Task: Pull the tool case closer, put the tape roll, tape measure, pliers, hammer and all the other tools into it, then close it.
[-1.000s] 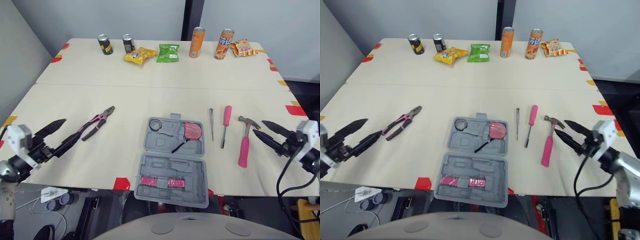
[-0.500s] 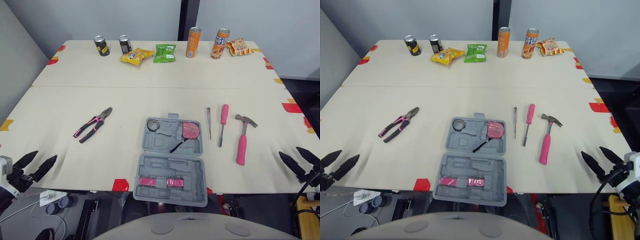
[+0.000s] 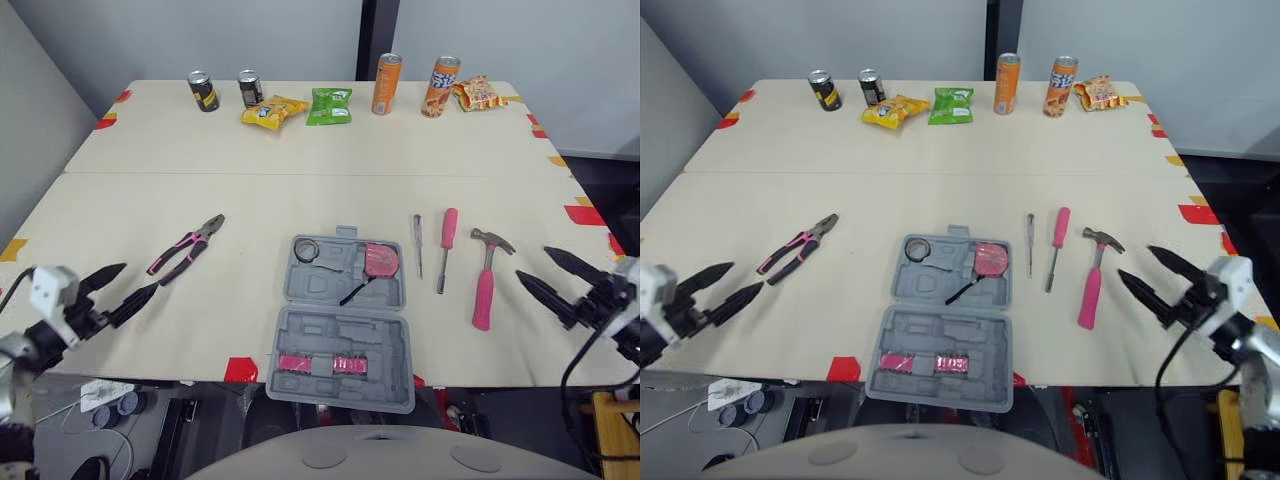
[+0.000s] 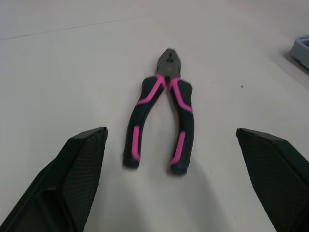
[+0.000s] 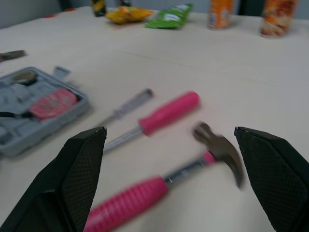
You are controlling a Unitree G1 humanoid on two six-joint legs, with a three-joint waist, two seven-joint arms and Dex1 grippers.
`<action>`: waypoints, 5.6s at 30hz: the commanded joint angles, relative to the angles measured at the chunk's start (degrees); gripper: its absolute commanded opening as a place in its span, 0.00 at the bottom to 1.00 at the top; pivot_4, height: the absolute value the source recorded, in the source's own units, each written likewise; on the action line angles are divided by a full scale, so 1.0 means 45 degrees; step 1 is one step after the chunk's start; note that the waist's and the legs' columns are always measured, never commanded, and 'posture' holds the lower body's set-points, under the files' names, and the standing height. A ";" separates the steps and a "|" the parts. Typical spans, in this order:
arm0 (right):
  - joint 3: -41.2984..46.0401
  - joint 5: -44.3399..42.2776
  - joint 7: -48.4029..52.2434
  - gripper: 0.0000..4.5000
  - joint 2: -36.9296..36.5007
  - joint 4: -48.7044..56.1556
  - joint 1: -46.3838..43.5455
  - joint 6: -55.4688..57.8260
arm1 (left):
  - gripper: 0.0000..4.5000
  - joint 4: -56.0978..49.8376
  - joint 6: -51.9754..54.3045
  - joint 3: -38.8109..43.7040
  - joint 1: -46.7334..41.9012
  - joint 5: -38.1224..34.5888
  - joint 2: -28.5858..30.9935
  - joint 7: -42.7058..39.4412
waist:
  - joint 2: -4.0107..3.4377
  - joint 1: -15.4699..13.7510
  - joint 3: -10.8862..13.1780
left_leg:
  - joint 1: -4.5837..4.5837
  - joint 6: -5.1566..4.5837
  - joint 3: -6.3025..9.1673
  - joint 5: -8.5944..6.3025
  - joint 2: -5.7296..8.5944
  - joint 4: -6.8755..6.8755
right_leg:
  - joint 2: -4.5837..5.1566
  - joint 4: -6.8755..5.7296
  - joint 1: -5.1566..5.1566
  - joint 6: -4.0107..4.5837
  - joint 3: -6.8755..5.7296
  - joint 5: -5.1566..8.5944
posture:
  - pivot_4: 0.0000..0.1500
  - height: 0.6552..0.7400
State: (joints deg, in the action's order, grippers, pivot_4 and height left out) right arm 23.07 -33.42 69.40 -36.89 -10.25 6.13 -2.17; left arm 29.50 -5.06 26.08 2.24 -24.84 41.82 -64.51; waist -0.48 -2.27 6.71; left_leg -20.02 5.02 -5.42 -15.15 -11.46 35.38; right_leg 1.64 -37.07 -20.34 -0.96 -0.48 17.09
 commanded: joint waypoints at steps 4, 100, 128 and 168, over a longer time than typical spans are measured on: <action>-0.1699 -0.0315 0.0683 1.00 -0.0298 0.2756 -0.1269 0.1055 | 1.00 0.0917 0.0112 -0.1302 -0.1758 0.1454 0.0447 0.0777 | 0.0001 -0.0010 -0.0001 | -0.0005 -0.0003 0.0002 0.0003 0.0000 0.0013 | 0.0000 -0.0021 -0.0013 0.0000 -0.0001 0.0000 | 1.00 1.00; -1.0265 0.5969 -0.1756 0.51 -0.0372 0.6361 -0.9479 0.8734 | 0.59 -0.5884 0.5523 -0.9874 -0.9218 0.3082 -0.2157 -0.1950 | -0.0008 -0.0568 0.0119 | -0.0024 0.0281 -0.0007 0.0083 0.0067 0.0038 | -0.0052 -0.0075 0.0000 -0.0066 0.0094 -0.0037 | 1.00 1.00; -1.0787 0.6398 -0.1104 0.23 -0.2734 0.8486 -0.8457 1.0132 | 1.00 -0.7777 0.3143 -0.5525 -0.4523 -0.0794 0.1344 -0.5754 | -0.0017 -0.0702 0.0124 | -0.0028 0.0313 -0.0028 0.0079 0.0042 0.0047 | -0.0068 -0.0102 -0.0051 -0.0065 0.0113 -0.0036 | 1.00 1.00; -1.4347 0.9258 -0.2421 0.23 -0.0935 0.7908 -0.9158 1.0942 | 1.00 -0.9049 0.3198 -0.3996 -0.1764 -0.1663 0.2494 -0.4736 | -0.0021 -0.0498 0.0125 | -0.0005 0.0342 -0.0142 0.0080 0.0017 0.0047 | -0.0094 -0.0190 -0.0123 -0.0064 0.0218 -0.0036 | 1.00 1.00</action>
State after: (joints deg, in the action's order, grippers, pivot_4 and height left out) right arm -42.99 8.34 58.43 -40.89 25.09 -35.36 48.40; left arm -9.89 9.72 6.60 -5.91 -31.79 52.73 -86.02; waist -0.57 -4.51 7.28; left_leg -20.04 6.56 -6.07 -14.79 -11.39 35.59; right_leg 1.21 -37.93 -20.90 -1.25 0.52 16.93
